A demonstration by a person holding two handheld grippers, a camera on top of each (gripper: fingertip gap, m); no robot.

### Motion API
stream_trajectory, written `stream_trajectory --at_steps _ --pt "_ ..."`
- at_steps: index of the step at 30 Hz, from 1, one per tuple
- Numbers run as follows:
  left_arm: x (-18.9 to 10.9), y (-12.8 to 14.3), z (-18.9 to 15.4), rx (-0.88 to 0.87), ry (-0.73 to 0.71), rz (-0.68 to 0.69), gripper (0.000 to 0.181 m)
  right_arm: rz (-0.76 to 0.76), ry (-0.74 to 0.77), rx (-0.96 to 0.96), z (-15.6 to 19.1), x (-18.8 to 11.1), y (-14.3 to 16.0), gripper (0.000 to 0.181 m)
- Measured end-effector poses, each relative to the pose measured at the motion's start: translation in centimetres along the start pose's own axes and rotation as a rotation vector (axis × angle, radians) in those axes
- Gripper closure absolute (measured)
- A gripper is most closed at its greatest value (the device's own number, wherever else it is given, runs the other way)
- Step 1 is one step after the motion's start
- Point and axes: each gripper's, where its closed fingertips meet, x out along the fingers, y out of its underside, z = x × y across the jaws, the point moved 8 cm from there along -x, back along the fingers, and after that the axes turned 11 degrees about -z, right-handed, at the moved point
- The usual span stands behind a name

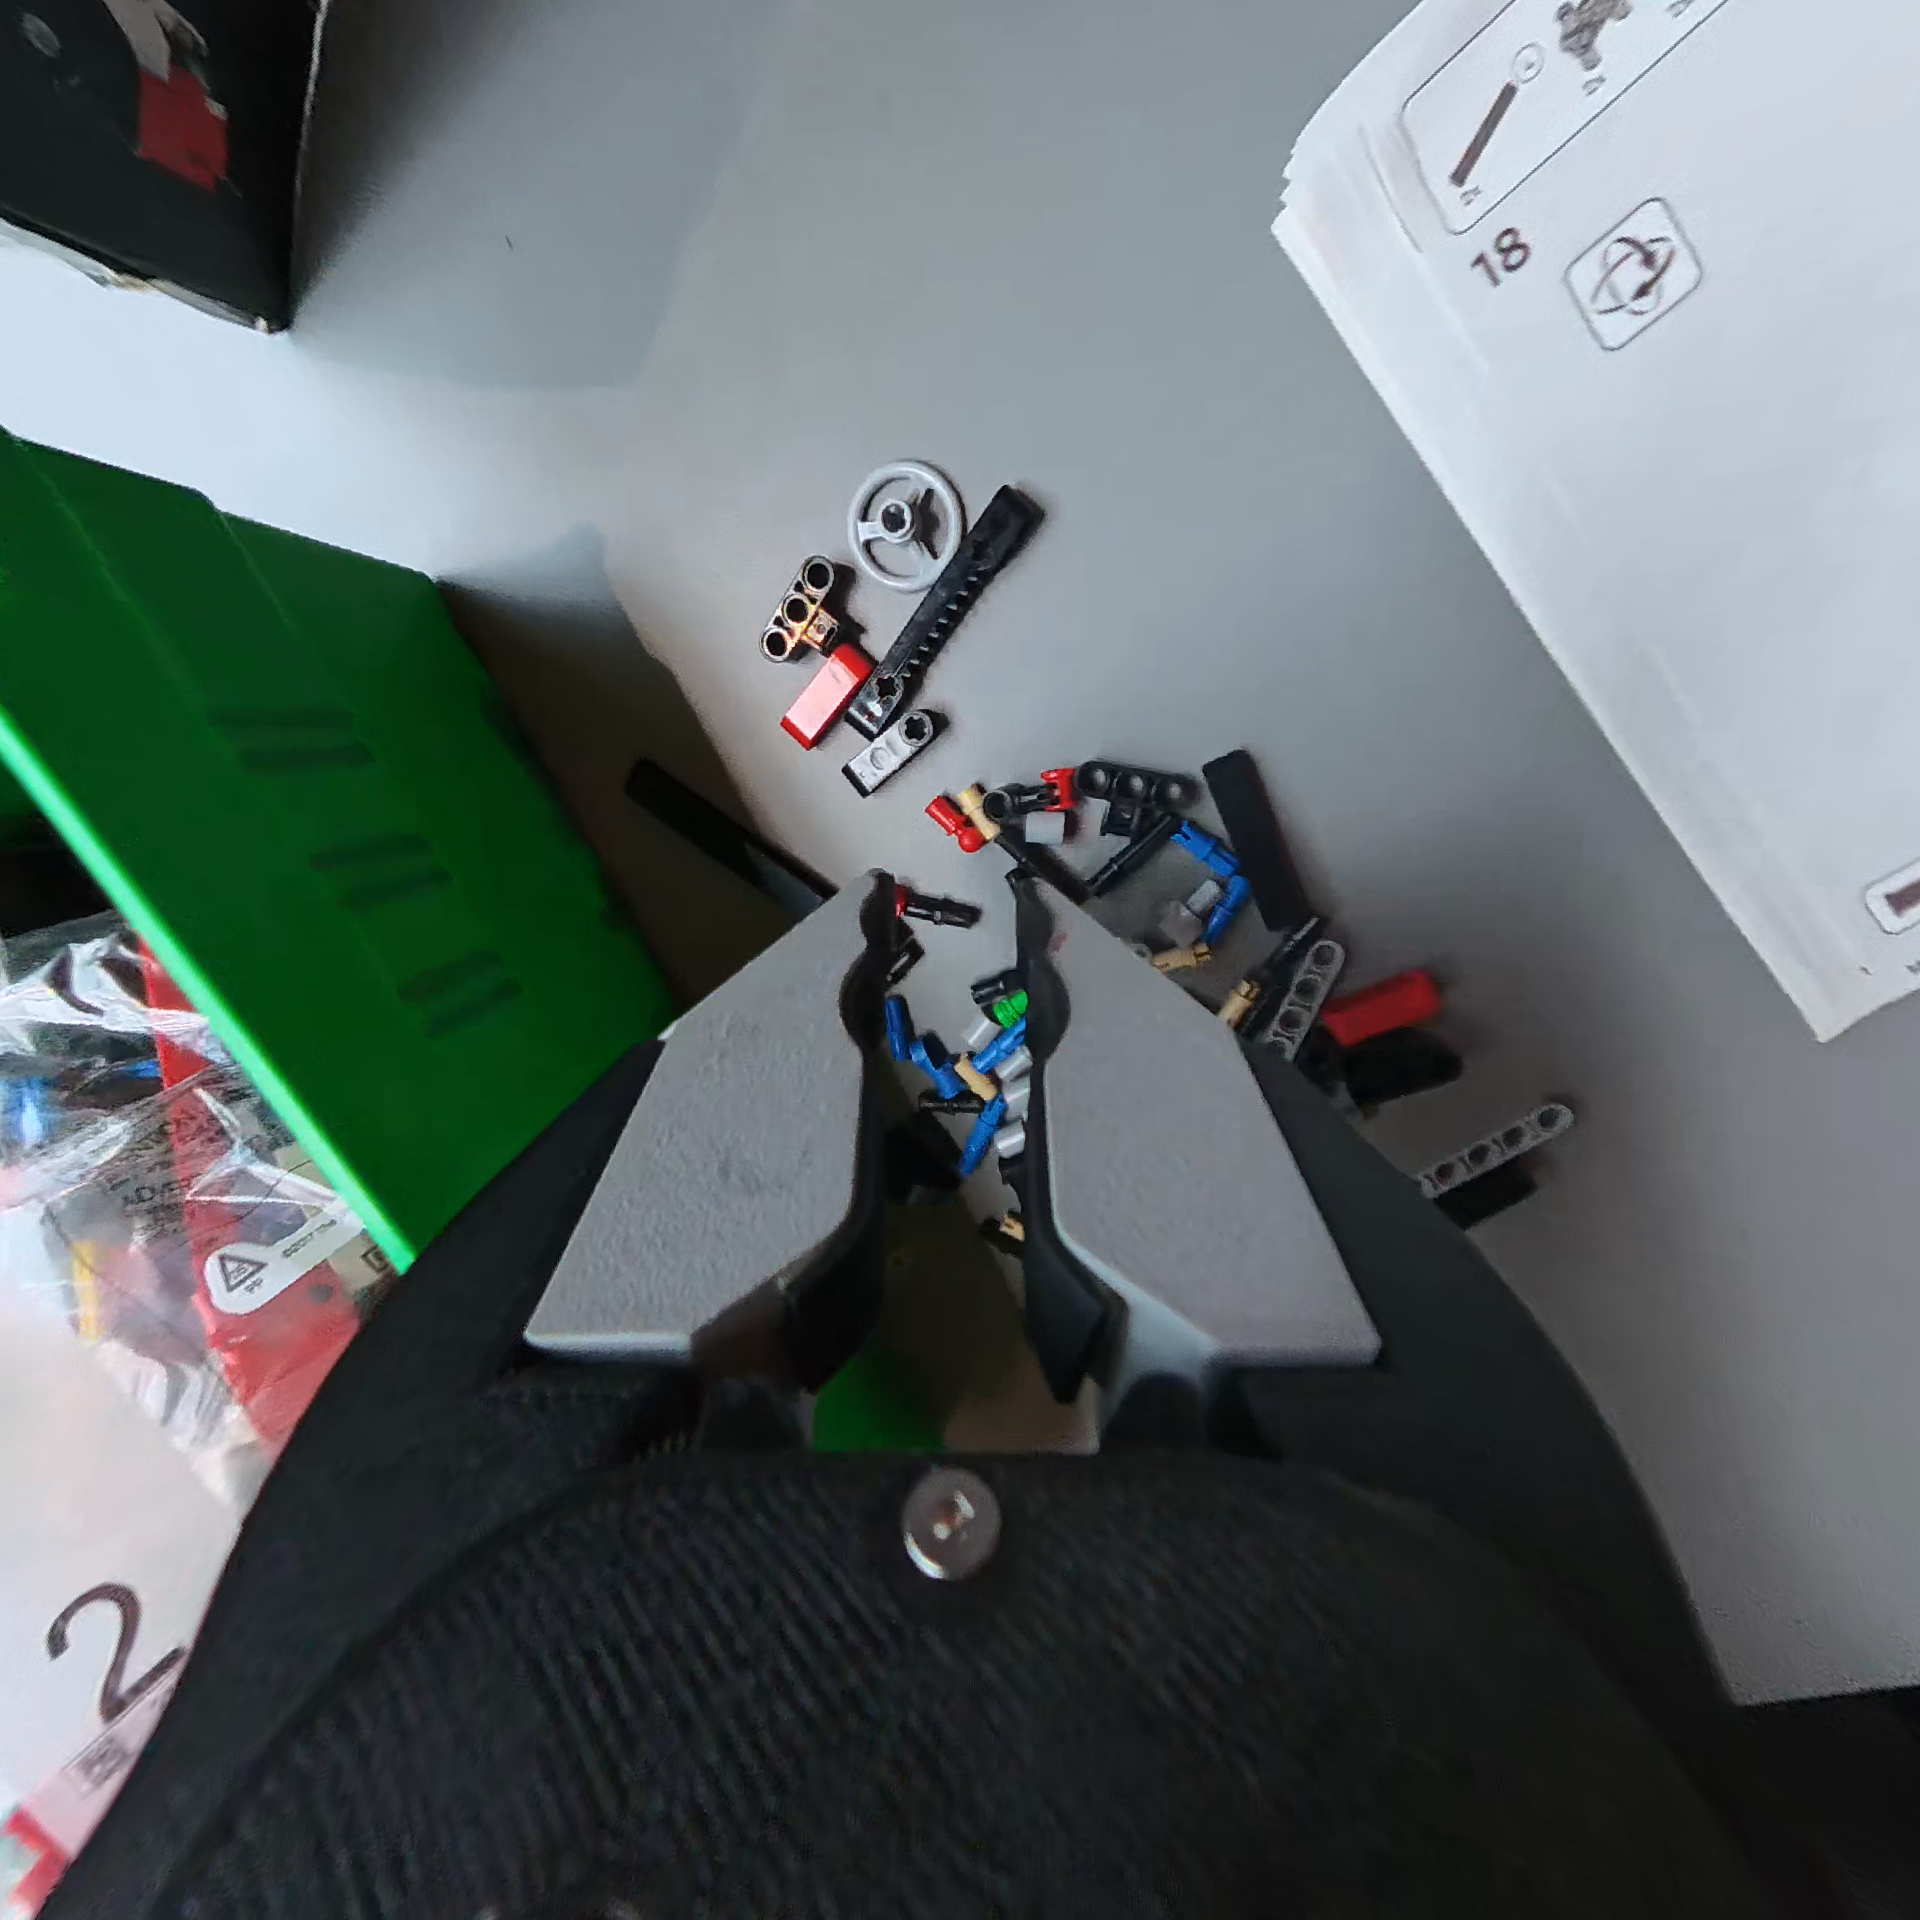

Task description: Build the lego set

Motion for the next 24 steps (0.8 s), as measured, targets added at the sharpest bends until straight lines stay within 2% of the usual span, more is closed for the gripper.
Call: stream_trajectory --at_steps 5,16,24 --pt "1.1 0.6 0.5 -0.03 0.005 0.019 0.161 -0.001 0.002 -0.007 0.1 0.0 0.0 0.117" --pt "0.8 0.3 -0.5 0.02 -0.036 -0.037 0.158 -0.033 0.013 -0.034 0.3 -0.3 -0.2 0.119" --pt "0.5 0.2 -0.9 0.095 -0.122 -0.094 0.158 -0.081 0.023 -0.11 1.4 -0.6 -0.4 0.122"
